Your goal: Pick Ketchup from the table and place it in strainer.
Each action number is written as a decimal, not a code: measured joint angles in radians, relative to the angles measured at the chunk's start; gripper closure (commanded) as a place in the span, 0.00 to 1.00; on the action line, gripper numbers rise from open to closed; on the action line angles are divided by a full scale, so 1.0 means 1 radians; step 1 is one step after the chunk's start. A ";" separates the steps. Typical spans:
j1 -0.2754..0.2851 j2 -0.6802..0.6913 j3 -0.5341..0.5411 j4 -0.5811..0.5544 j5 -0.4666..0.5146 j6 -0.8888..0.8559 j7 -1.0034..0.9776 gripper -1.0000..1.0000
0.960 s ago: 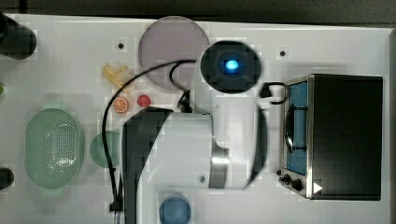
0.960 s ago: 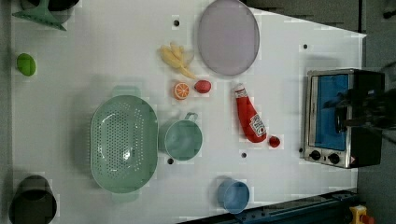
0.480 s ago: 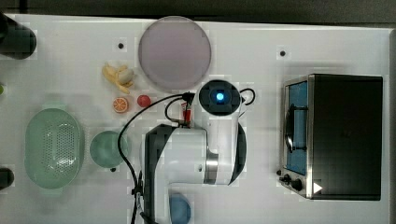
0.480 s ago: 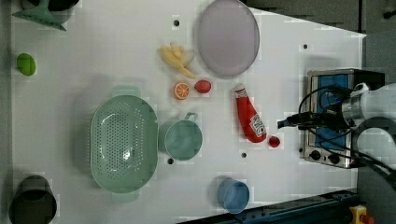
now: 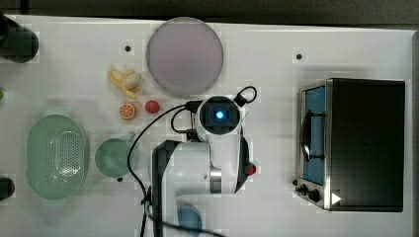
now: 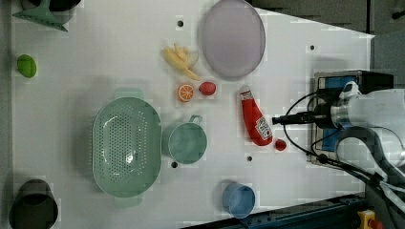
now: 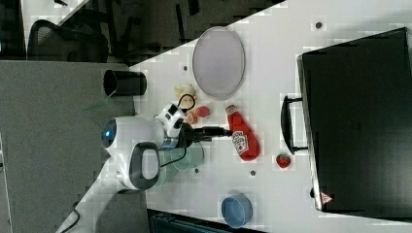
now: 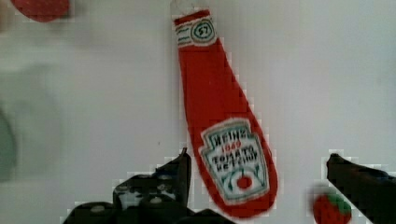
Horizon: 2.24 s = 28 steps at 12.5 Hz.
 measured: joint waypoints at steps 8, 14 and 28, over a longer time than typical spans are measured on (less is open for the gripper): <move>0.007 0.280 -0.006 -0.035 -0.018 0.197 -0.020 0.15; 0.016 0.275 0.006 -0.023 -0.018 0.244 -0.027 0.38; 0.029 -0.266 0.231 0.307 0.038 -0.368 0.280 0.38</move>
